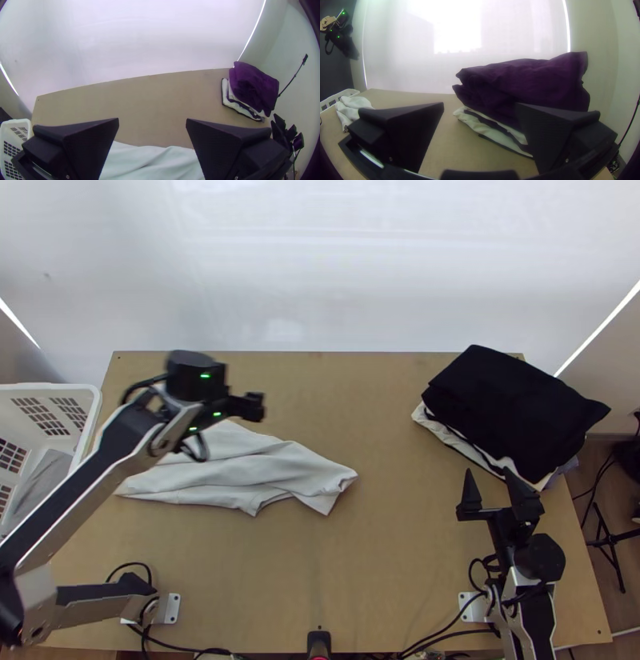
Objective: Fold the t-shirt
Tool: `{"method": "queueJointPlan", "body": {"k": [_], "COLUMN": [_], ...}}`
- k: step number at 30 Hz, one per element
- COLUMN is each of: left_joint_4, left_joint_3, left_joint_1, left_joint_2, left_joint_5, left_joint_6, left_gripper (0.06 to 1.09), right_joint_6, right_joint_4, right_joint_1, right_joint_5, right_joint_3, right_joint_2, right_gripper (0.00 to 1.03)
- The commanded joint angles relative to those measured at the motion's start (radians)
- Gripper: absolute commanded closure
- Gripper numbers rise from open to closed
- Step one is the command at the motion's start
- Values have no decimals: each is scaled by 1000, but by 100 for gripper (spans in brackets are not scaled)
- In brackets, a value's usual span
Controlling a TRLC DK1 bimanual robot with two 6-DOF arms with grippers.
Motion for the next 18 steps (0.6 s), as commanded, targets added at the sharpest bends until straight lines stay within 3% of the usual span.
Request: {"method": "queueJointPlan", "body": {"k": [1,11,18], "left_joint_4": [-118,-293,-348], "left_joint_3": [-71,-106,-130], "left_joint_1": [138,184,283], "left_joint_2": [-125,-225,-220], "left_joint_5": [12,40,95], "left_joint_6": [27,-68,-46], "left_gripper": [11,11,11], "right_joint_6": [0,0,0], "right_joint_4": [0,0,0], "right_joint_1": [2,0,2], "right_joint_5": [0,0,0], "right_joint_3": [0,0,0], "right_joint_2": [0,0,0], "right_gripper": [4,4,4]}}
